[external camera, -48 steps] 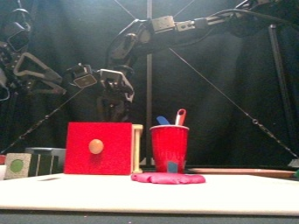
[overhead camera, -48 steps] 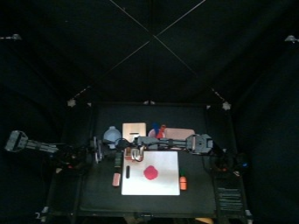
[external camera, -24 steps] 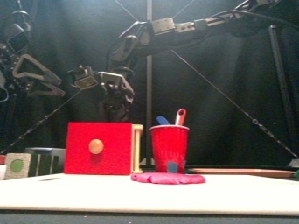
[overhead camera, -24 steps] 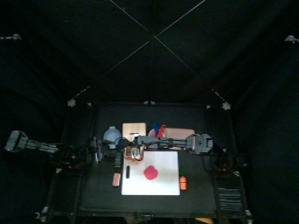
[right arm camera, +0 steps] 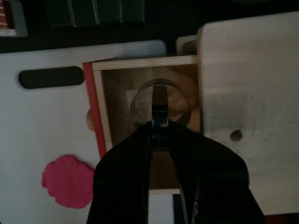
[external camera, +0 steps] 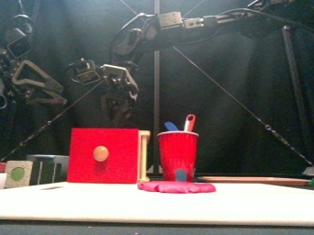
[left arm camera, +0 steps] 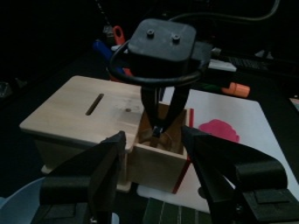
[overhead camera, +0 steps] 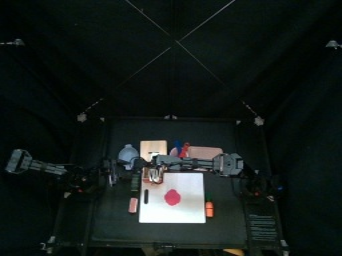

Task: Get the cutter from the drawer then cut the dough then place the extra dough in the bowl
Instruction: Place the cutter on the board

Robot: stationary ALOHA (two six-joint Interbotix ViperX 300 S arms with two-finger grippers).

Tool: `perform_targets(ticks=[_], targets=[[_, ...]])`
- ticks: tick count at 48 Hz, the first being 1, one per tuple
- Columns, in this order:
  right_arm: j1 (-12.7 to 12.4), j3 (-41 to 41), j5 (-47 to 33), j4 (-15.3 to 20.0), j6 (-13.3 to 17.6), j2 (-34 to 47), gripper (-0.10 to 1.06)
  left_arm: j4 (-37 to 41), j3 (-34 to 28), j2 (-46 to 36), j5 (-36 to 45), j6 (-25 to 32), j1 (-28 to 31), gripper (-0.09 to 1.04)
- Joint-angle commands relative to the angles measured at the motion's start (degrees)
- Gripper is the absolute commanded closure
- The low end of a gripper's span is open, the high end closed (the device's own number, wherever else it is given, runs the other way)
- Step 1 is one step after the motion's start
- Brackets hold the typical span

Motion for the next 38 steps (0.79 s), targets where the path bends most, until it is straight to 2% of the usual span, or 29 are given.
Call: perform_targets(ticks=[1, 30, 38], targets=[[0.18, -3.34, 1.49, 0.09, 0.09, -1.76, 0.41, -0.18, -0.44, 0.18, -0.18, 0.09, 0.09, 0.06], [0.53, -11.25, 9.49, -0.53, 0.26, -2.2, 0.41, -0.35, -0.35, 0.18, -0.18, 0.0, 0.18, 0.06], [0.44, -13.97, 11.25, -0.79, 2.02, -2.46, 0.41, -0.79, -0.26, 0.18, -0.18, 0.09, 0.35, 0.06]])
